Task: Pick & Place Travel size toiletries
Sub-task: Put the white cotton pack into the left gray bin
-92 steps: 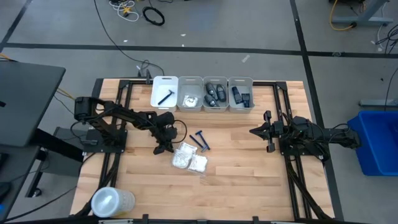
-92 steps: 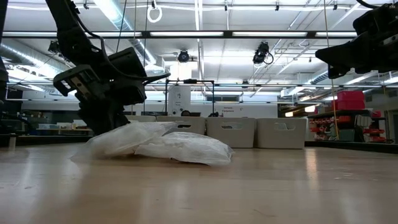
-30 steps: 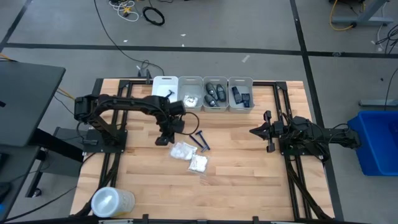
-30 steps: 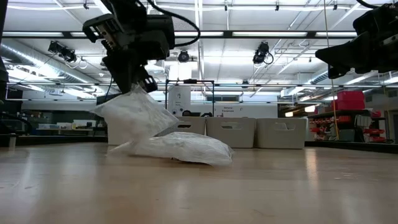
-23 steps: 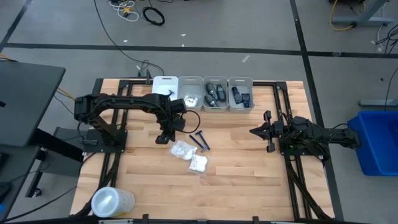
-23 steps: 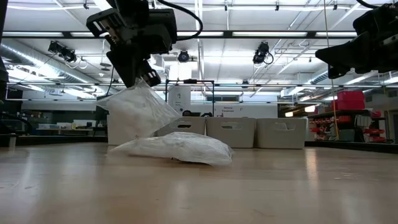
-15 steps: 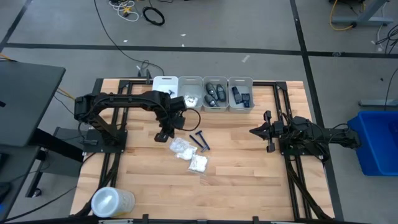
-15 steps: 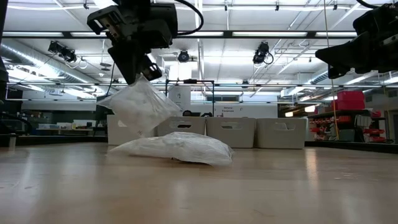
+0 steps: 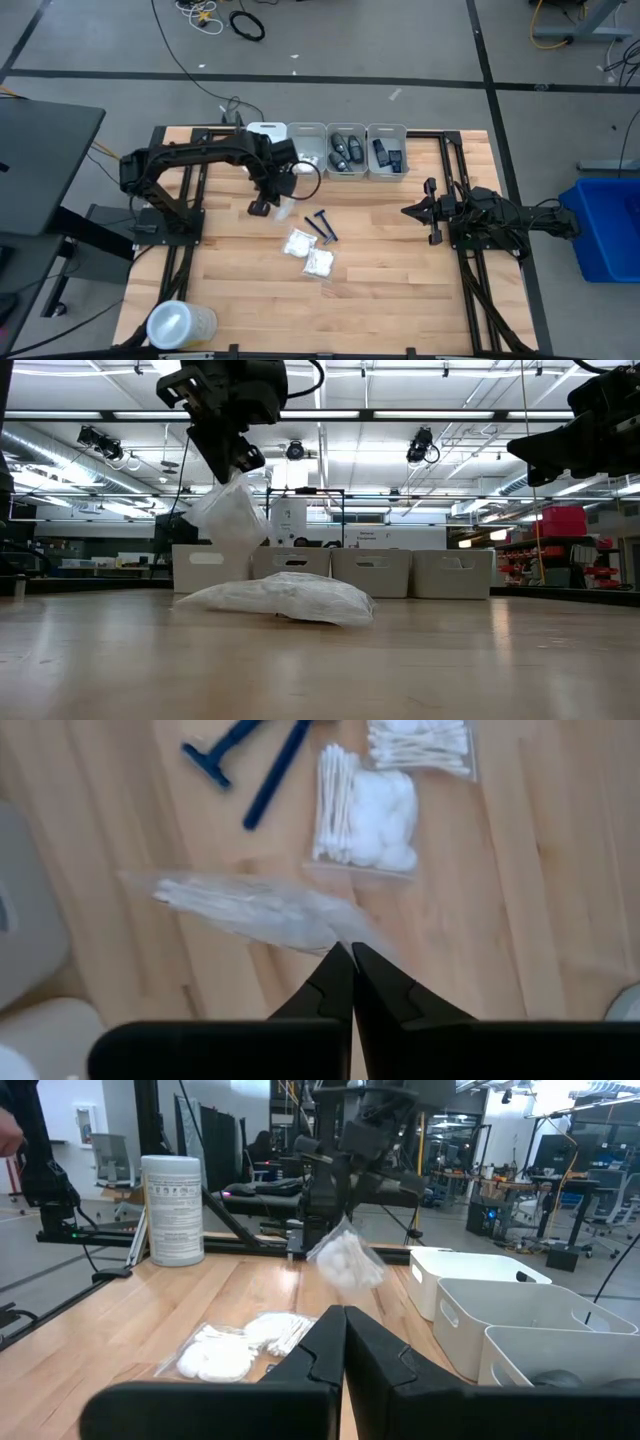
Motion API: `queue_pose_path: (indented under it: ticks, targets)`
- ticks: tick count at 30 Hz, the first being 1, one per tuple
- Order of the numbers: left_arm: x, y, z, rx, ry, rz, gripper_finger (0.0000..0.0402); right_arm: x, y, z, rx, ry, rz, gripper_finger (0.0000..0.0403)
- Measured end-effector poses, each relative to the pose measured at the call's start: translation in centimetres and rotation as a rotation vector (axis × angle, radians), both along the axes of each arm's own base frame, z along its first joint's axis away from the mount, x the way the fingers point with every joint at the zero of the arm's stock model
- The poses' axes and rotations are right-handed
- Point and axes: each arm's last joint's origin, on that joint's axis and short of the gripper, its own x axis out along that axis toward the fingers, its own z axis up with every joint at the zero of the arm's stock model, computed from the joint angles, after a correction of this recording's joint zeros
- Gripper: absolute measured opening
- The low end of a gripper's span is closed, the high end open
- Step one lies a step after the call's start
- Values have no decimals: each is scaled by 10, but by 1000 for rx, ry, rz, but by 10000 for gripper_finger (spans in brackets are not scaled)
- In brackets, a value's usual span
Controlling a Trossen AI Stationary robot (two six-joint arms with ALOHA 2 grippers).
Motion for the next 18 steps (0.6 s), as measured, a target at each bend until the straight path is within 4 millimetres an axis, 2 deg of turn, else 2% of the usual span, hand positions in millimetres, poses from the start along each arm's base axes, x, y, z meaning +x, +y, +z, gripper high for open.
queue_pose_path:
  ticks: [18]
  targets:
    - [-1,24,28,134,-59,42,3,0,0,0,0,0,0,14]
